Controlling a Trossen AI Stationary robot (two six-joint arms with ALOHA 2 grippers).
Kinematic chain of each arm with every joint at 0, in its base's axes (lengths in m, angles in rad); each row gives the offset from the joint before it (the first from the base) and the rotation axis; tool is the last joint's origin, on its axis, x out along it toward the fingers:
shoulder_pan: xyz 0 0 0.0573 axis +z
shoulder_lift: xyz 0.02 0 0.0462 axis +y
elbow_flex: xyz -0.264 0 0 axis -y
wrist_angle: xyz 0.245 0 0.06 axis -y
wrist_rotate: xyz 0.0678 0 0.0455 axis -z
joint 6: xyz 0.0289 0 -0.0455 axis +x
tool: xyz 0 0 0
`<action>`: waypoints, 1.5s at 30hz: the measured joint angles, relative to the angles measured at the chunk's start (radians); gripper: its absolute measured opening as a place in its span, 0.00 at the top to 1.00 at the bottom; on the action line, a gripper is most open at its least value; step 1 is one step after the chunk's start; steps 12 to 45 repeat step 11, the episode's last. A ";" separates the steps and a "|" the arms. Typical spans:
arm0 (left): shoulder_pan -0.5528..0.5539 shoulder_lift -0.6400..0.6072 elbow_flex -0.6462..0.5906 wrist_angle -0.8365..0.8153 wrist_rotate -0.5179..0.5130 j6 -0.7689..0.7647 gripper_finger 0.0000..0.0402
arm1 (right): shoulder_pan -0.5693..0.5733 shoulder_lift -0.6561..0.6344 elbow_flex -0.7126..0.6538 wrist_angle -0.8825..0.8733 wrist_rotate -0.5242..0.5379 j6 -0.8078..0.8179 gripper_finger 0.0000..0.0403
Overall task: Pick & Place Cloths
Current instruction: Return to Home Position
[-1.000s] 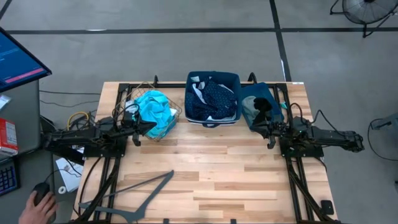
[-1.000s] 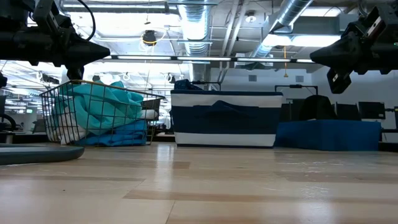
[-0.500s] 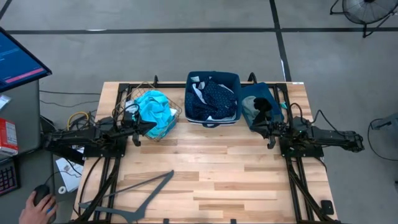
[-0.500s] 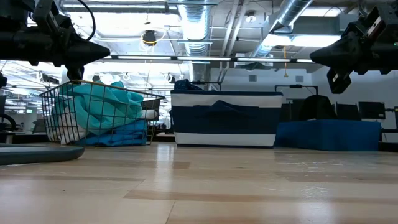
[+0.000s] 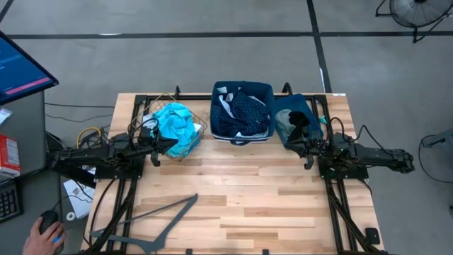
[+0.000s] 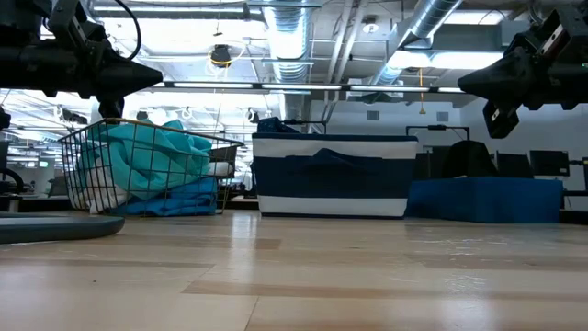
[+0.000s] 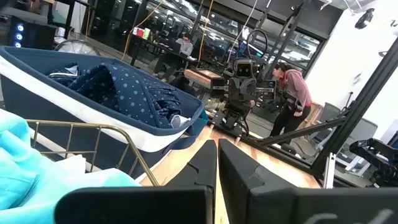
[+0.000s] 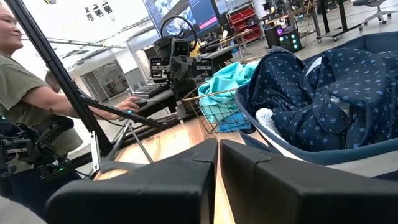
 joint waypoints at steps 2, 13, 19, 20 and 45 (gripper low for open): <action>0.000 0.000 0.000 0.000 0.000 0.000 1.00 | 0.000 0.000 0.000 0.000 0.000 0.000 0.96; 0.000 0.000 0.000 0.000 -0.003 0.000 1.00 | 0.000 0.000 0.000 0.000 0.000 0.000 0.96; 0.000 0.000 0.000 0.000 -0.003 0.000 1.00 | 0.000 0.000 0.000 0.000 0.000 0.000 0.96; 0.000 0.000 0.000 0.000 -0.003 0.000 1.00 | 0.000 0.000 0.000 0.000 0.000 0.000 0.96; 0.000 0.000 0.000 0.000 -0.003 0.000 1.00 | 0.000 0.000 0.000 0.000 0.000 0.000 0.96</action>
